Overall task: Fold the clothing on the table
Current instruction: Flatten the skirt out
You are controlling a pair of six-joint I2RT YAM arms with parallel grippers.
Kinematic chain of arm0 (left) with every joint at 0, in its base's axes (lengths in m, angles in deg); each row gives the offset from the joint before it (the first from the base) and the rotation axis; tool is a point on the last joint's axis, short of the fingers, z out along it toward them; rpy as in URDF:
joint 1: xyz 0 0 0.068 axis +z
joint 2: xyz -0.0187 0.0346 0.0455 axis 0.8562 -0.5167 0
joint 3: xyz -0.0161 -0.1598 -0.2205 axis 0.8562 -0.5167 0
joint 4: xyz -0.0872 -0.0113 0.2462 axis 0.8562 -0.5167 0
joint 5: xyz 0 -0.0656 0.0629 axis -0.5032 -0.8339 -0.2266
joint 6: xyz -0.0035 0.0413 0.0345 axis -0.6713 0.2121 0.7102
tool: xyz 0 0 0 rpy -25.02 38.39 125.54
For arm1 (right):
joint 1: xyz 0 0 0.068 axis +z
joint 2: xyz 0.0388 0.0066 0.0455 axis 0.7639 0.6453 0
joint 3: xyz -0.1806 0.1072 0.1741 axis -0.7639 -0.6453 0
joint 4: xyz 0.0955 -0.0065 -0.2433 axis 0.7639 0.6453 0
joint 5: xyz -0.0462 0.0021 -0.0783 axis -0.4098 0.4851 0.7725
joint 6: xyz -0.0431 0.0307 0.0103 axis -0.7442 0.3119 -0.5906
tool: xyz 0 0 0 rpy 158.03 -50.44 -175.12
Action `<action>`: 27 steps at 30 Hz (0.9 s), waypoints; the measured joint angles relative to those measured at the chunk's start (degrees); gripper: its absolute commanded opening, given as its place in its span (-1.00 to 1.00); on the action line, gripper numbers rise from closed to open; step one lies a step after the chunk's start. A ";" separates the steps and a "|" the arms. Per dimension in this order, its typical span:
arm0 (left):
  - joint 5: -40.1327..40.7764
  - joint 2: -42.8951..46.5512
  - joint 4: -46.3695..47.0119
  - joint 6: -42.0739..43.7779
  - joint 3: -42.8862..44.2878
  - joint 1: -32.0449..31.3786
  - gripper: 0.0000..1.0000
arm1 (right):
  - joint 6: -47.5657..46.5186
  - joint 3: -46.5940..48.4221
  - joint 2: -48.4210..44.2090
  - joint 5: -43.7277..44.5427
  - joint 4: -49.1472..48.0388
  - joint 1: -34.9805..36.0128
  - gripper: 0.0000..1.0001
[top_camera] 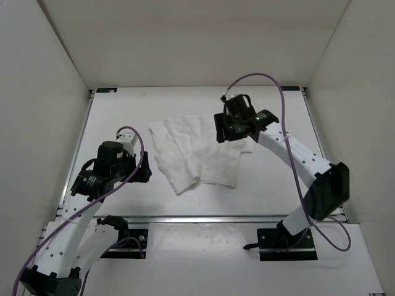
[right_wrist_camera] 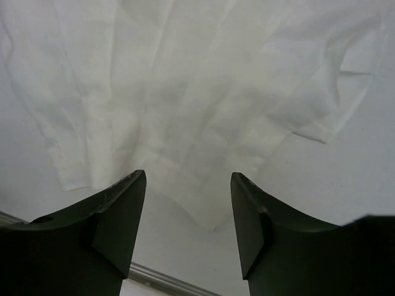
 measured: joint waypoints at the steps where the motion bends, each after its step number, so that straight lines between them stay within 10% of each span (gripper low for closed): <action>1: 0.02 0.07 0.00 -0.04 0.00 -0.09 0.97 | 0.57 -3.98 -2.62 -0.37 -1.46 -0.74 0.09; 6: -0.94 1.70 0.33 0.61 -0.17 -0.48 0.97 | 2.51 -20.55 -13.64 -1.14 -6.71 -4.39 0.09; 7: -1.27 2.62 0.52 0.83 -0.20 -0.61 0.68 | 2.91 -23.69 -15.89 -1.53 -7.58 -5.03 0.09; 8: -1.68 3.76 0.87 0.87 -0.20 -0.63 -0.12 | 3.30 -26.36 -17.92 -1.88 -8.00 -5.75 0.08; 10: -2.10 5.92 1.40 1.07 -0.20 -0.44 -0.90 | 3.96 -32.11 -22.05 -3.26 -9.29 -7.37 0.08; 11: -2.14 6.82 1.60 0.81 -0.20 -0.28 -0.98 | 4.20 -34.80 -23.96 -3.87 -9.49 -8.31 0.08; 18: -7.08 1.18 6.25 -2.91 -1.75 -2.08 0.35 | 7.98 -46.66 -27.78 -7.13 -12.52 -7.93 0.17; 27: -9.84 -3.17 18.88 -16.00 -16.24 -9.07 0.49 | 12.90 -53.92 -21.09 -9.35 -22.18 -3.61 0.14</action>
